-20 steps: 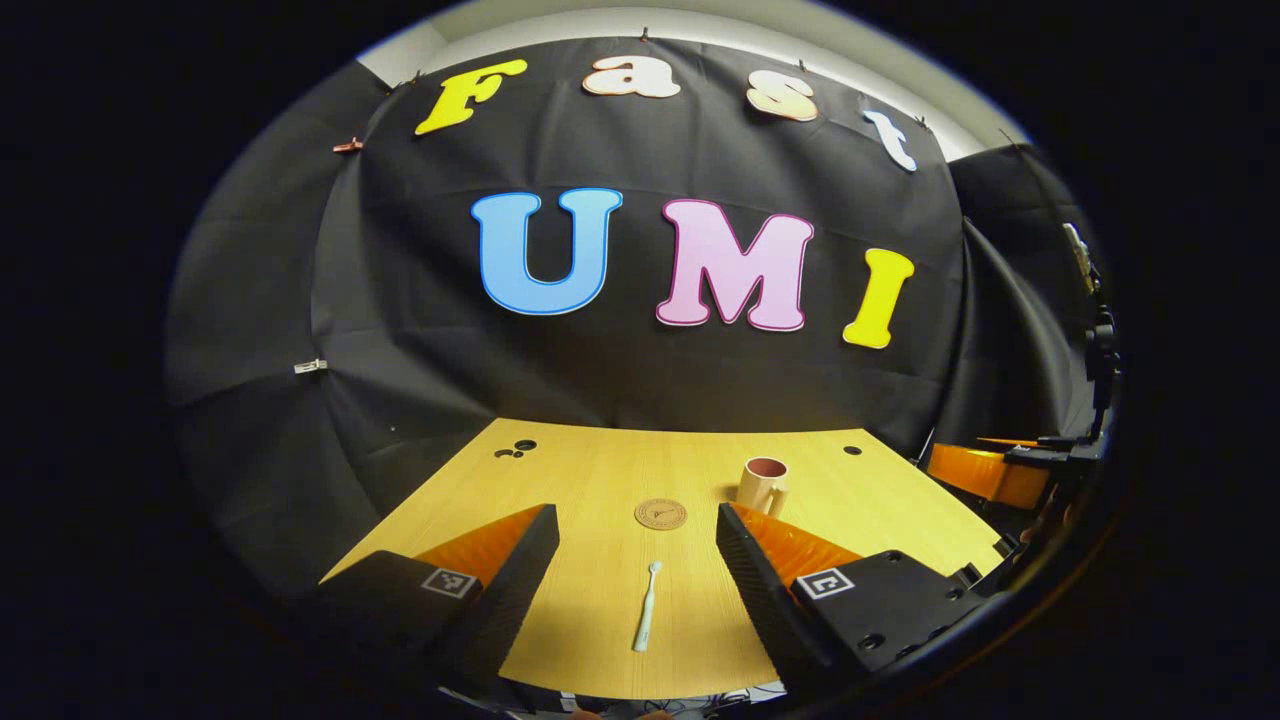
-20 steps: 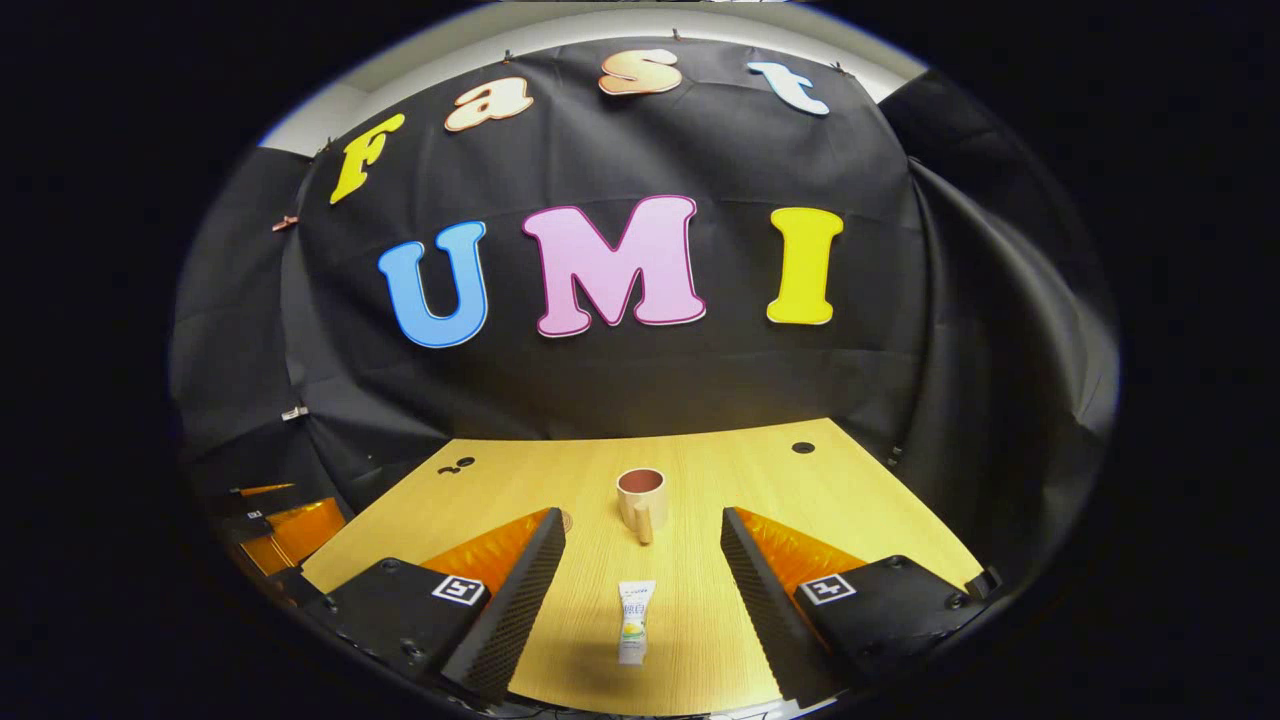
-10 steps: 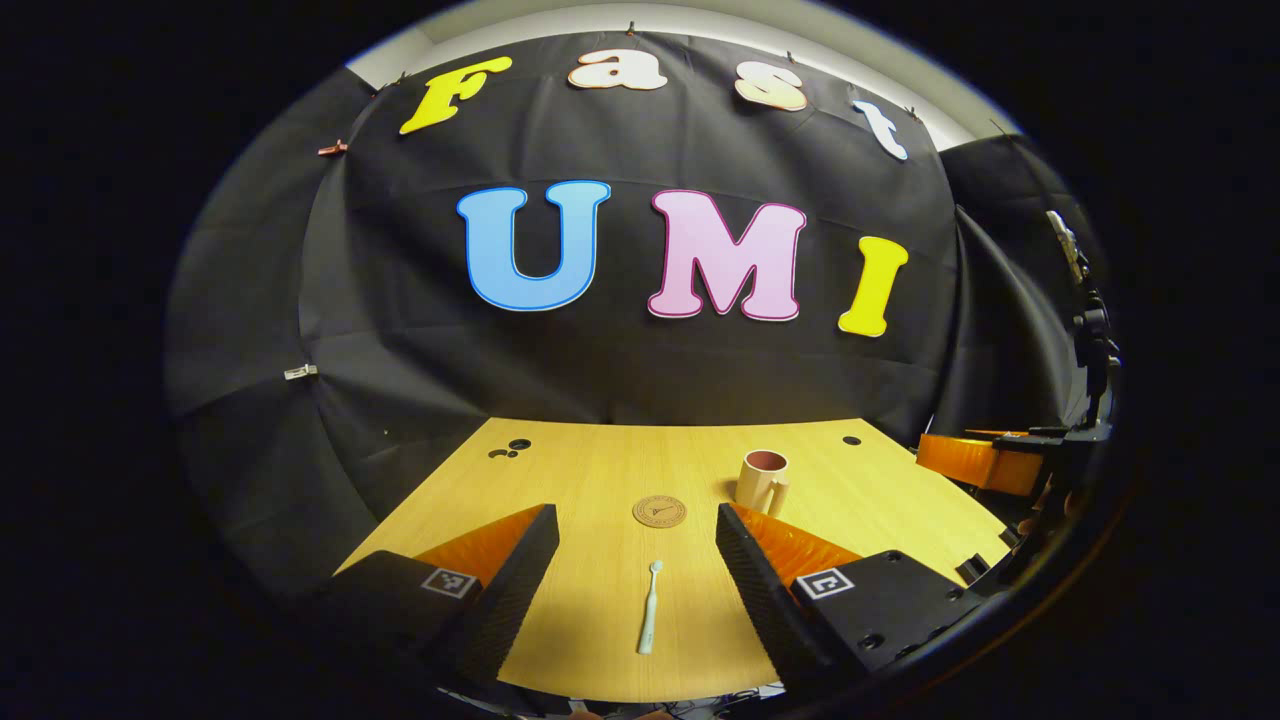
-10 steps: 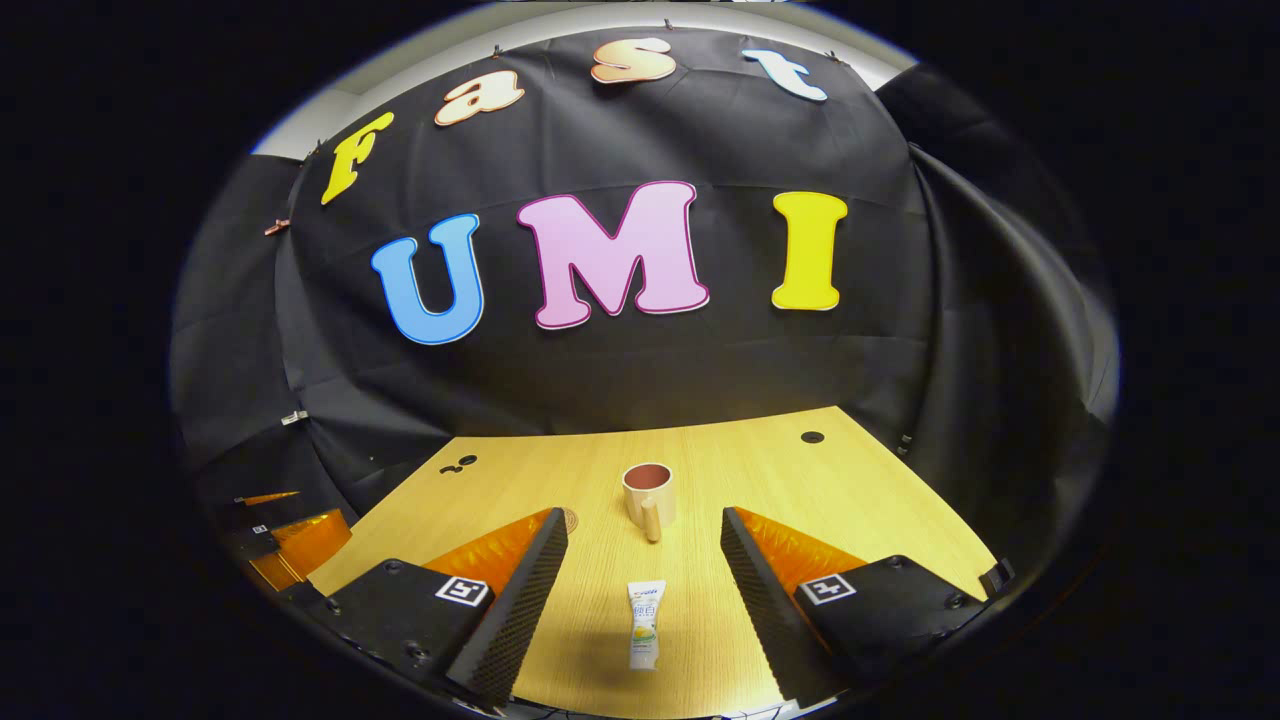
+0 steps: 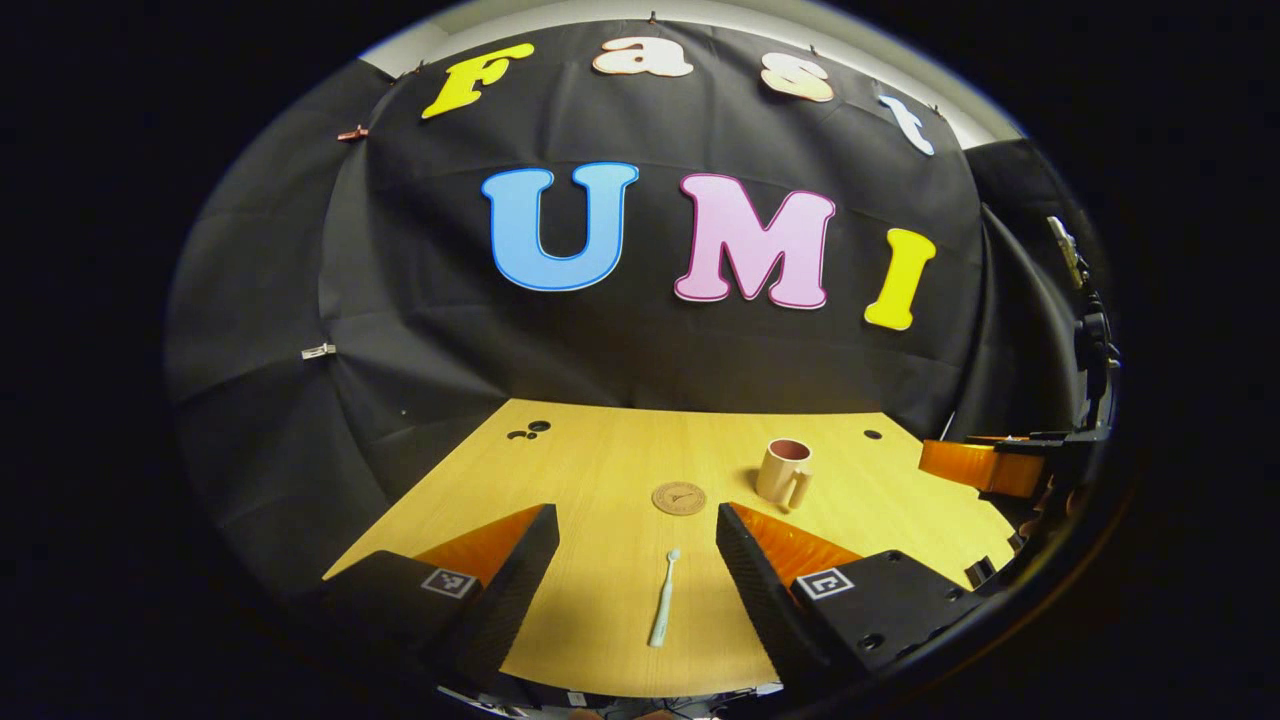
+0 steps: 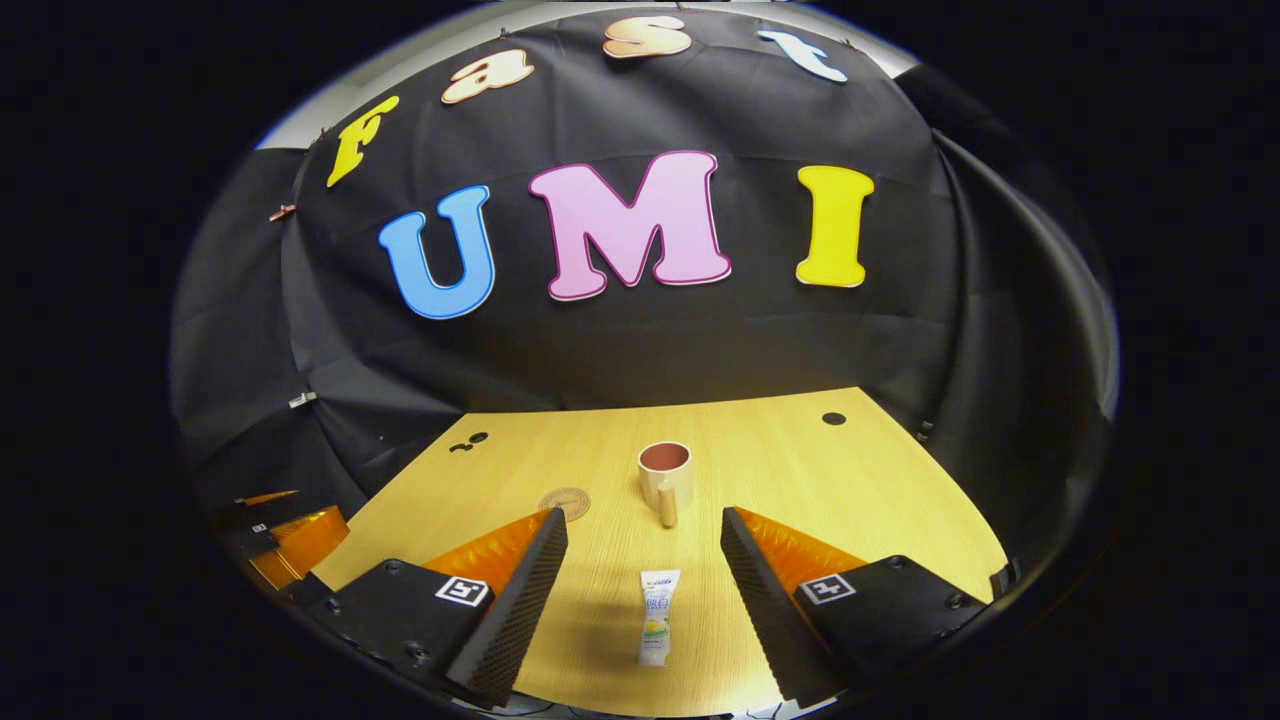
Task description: Put the toothbrush and toothpaste on the desktop into the cup, then pick up the cup and place it on the coaster on the desktop.
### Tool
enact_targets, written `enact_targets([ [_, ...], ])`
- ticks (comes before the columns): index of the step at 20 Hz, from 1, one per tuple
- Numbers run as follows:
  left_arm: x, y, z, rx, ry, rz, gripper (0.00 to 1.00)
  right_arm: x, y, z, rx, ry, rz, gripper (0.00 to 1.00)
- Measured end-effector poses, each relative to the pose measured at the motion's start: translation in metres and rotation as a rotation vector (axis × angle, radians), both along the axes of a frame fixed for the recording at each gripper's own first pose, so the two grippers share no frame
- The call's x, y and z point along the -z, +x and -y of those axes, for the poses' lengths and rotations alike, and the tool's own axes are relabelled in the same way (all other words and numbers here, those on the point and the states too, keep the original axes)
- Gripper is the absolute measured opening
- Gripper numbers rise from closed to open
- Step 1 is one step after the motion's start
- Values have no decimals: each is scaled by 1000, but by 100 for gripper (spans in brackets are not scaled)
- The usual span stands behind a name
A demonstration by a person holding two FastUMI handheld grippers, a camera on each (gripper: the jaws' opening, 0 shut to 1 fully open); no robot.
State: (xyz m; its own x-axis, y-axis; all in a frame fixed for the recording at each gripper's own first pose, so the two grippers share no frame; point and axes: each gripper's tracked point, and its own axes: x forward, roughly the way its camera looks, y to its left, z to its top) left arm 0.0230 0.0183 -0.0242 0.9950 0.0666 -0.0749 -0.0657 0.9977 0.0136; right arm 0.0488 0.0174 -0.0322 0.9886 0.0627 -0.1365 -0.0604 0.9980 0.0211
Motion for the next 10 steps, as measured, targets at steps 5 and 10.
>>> enact_targets([
  [5, 7, 1, -4, -46, -35, -8, 100, 38, 27, 0, -25, -14, -140, 96],
  [10, 22, 7, -14, -121, -76, -53, 100, 72, 52, -4, -50, -35, -266, 98],
])
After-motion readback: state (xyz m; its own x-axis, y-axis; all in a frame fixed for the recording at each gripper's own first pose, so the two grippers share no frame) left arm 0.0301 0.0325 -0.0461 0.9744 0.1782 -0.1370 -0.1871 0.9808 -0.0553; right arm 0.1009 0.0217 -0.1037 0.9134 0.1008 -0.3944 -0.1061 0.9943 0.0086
